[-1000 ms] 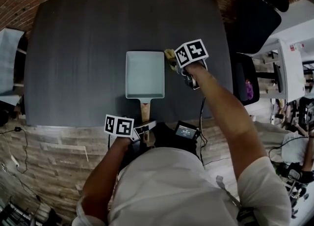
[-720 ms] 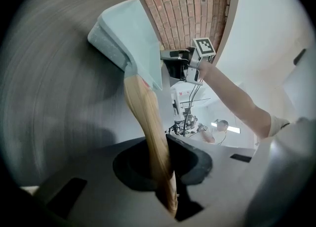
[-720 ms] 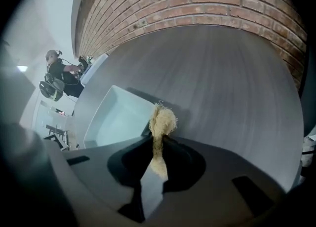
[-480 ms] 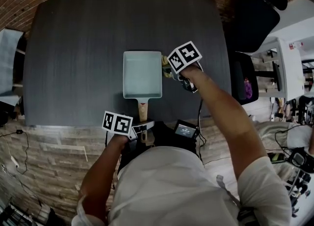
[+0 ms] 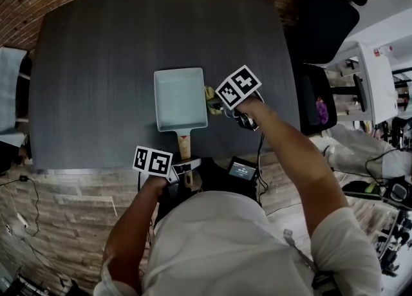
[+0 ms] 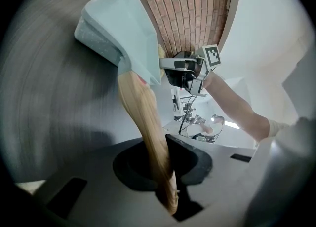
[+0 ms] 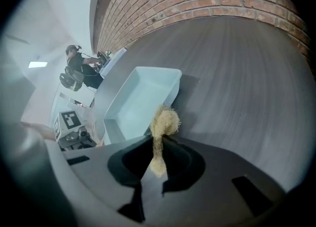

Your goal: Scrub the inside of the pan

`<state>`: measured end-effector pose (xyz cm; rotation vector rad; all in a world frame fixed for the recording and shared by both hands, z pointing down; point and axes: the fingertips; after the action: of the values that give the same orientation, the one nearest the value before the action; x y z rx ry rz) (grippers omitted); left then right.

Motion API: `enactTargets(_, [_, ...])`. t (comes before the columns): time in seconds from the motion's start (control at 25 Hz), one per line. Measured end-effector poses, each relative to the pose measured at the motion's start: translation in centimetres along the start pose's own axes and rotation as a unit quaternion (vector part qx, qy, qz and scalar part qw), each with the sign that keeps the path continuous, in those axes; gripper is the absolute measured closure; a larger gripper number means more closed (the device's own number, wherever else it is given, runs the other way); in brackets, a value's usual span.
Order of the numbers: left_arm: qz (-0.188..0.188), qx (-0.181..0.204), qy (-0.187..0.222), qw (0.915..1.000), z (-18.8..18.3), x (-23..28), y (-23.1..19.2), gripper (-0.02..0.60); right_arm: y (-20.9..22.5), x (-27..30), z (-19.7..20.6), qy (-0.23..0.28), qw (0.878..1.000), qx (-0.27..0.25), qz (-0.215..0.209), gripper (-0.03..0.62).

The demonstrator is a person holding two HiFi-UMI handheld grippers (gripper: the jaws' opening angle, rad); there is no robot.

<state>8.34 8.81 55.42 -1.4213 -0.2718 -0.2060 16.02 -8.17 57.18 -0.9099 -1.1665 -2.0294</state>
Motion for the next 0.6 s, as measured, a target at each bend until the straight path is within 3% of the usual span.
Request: enactTargets(0.6, [0.0,0.002,-0.001,1.0,0.2,0.3,0.0,0.512,-2.6,-0.2,4.3,-0.009,1.0,-0.01,-0.024,0.537])
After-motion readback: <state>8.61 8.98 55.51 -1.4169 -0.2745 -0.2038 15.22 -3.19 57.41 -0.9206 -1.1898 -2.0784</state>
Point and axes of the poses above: the fingertips, and each gripper's own axes: x forward along the fingers, y to its right, z out of its underside, and after that the axes turned 10 degrees about y, right-handed
